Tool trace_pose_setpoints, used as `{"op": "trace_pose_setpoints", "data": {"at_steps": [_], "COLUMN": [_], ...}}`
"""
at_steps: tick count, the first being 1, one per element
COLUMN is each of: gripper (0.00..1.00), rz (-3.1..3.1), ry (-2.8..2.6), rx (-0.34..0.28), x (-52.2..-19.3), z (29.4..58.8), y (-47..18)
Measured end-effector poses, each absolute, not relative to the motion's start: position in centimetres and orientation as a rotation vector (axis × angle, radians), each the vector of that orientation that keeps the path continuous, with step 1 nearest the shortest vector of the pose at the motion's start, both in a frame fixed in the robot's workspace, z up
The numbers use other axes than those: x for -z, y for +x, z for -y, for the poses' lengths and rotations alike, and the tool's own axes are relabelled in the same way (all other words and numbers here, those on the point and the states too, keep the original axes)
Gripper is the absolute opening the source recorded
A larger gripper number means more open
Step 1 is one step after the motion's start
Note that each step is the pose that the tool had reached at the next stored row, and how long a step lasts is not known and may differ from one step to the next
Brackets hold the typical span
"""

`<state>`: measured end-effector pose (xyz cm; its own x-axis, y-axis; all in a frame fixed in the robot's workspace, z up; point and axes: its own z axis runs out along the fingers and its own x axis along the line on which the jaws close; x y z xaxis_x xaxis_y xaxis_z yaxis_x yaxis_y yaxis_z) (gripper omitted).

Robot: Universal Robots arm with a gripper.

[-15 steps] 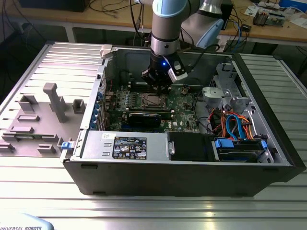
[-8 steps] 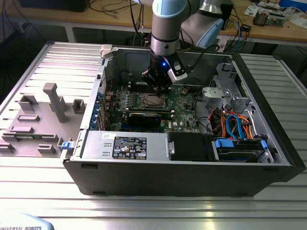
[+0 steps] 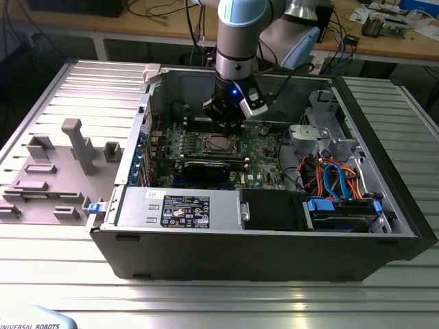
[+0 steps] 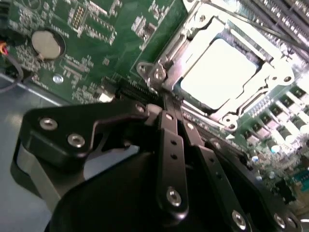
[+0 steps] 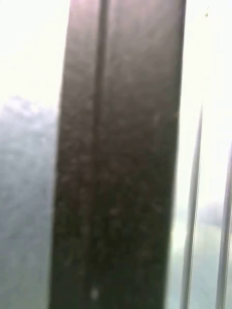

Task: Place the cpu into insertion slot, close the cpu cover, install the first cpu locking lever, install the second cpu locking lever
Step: 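Install the first cpu locking lever, then install the second cpu locking lever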

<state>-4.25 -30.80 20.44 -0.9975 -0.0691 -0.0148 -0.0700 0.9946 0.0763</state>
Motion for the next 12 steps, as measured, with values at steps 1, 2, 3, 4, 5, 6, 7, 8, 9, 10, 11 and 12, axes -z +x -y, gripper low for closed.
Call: {"op": "trace_pose_setpoints", "data": {"at_steps": [1,2,3,4,5,6,7,8,9,10,11,12], "gripper": [0.11,0.11,0.11,0.11,0.11,0.11,0.11,0.11,0.11,0.11,0.11,0.11], "rz": [-3.125,-3.125,-3.125,-3.125,-3.125,-3.125,-3.125,-3.125,-3.125,-3.125,-3.125,-3.125], "ry": [-0.109,-0.109,-0.109,-0.109,-0.109,-0.109,-0.109,-0.109,-0.109,-0.109,-0.109,-0.109], "rx": [-0.121,-0.120,-0.120,-0.121,-0.120,-0.120,-0.120,-0.120,-0.120,-0.120,-0.120,-0.120], "x": [-20.54,-20.60,-20.64,-20.64,-20.65,-20.66,-20.67,-20.66,-20.66,-20.65,-20.66,-20.66], "z": [30.80,30.80,30.80,30.80,30.81,30.84,30.91,31.00,31.06,31.06,31.09,31.10], "y": [-4.24,-4.25,-4.25,-4.25,-4.25,-4.25,-4.25,-4.25,-4.25,-4.25,-4.25,-4.25]}}
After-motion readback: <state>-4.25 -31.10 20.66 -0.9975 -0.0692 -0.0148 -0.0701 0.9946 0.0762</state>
